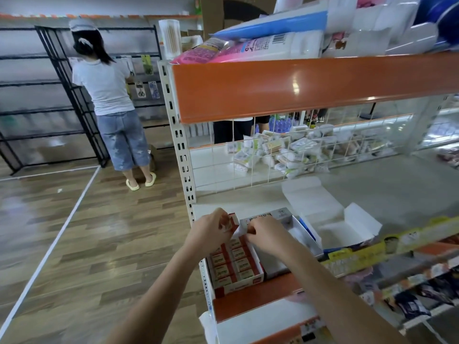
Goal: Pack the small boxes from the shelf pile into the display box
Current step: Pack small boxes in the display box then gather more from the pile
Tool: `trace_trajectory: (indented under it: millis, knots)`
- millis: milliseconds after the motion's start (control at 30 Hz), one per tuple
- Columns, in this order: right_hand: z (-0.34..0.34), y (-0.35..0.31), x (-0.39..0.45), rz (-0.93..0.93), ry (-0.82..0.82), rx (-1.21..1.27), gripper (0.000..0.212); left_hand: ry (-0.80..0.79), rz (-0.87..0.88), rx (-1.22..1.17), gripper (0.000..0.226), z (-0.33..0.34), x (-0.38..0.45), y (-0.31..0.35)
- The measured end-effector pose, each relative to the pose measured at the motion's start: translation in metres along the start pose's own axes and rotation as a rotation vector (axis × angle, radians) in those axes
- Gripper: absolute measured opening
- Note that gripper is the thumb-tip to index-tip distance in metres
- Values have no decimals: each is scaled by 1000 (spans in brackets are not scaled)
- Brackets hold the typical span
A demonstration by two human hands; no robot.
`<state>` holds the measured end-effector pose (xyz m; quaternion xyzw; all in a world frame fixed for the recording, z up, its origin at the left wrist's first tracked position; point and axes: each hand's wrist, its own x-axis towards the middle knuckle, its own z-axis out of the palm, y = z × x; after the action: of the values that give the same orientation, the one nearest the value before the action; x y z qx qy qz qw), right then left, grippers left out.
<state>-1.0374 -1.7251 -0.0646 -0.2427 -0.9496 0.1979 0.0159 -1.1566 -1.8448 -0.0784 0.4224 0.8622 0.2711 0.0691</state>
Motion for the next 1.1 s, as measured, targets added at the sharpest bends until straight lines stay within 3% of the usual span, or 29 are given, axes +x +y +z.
trace_trajectory:
  millis: [167,533,800,900,1000,1100]
  knots:
    - [3,2,0,2,2,26,40,-29,24,103,35,3,-4,-5]
    - [5,7,0,13,-1,84,31,-88,114,255,30,2,-4,-7]
    - [2,6,-1,27,-52,71,46,-87,154,291,23,4,-2,-5]
    - [-8,6,-2,5,-137,42,42,-58,159,324,23,1,1,2]
    - [-32,15,-3,-84,-155,83,19,25,193,301,28,-9,10,19]
    - [-62,37,-5,-87,-92,93,22,47,279,350,32,-14,25,54]
